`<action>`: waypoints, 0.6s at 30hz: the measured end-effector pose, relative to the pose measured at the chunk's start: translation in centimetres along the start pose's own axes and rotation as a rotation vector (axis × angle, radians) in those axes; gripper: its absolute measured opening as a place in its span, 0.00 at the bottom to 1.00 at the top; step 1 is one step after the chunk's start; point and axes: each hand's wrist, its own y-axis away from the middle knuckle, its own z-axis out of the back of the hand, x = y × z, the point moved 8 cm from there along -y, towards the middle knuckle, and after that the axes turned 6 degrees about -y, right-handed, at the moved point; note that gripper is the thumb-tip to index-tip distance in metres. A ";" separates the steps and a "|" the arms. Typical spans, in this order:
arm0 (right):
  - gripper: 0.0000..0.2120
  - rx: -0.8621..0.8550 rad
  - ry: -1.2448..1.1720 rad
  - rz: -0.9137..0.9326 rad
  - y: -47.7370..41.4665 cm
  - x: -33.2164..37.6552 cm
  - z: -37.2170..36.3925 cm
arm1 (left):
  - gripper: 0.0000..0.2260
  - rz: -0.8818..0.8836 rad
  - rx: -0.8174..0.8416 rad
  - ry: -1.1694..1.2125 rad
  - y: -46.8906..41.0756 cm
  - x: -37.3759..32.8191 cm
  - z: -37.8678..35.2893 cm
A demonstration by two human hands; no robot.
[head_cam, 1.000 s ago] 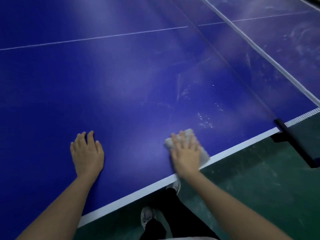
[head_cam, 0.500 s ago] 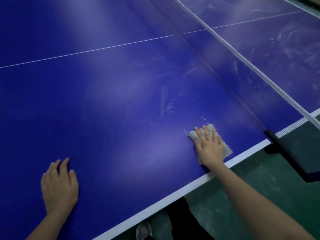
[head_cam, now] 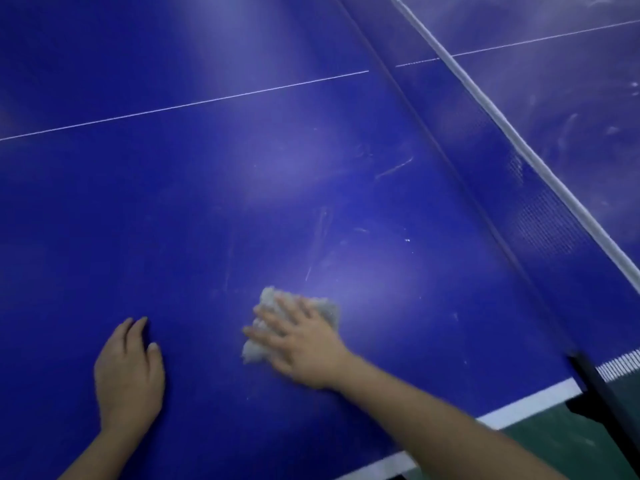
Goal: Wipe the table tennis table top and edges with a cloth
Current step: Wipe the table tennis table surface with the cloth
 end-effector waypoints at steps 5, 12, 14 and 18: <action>0.23 -0.107 -0.067 -0.374 -5.6 -17.5 4.8 | 0.19 -0.008 0.039 0.036 -2.5 -4.1 -0.6; 0.22 -0.178 -0.041 -0.018 -7.6 -7.2 4.0 | 0.19 0.073 0.014 -0.037 -5.8 -2.0 -0.2; 0.22 -0.056 -0.021 0.320 -4.9 0.1 1.6 | 0.19 0.135 0.007 -0.043 -6.6 -0.9 -0.2; 0.22 0.102 -0.004 0.713 -5.0 2.7 -0.4 | 0.19 0.197 -0.014 -0.062 -6.8 -0.3 -0.5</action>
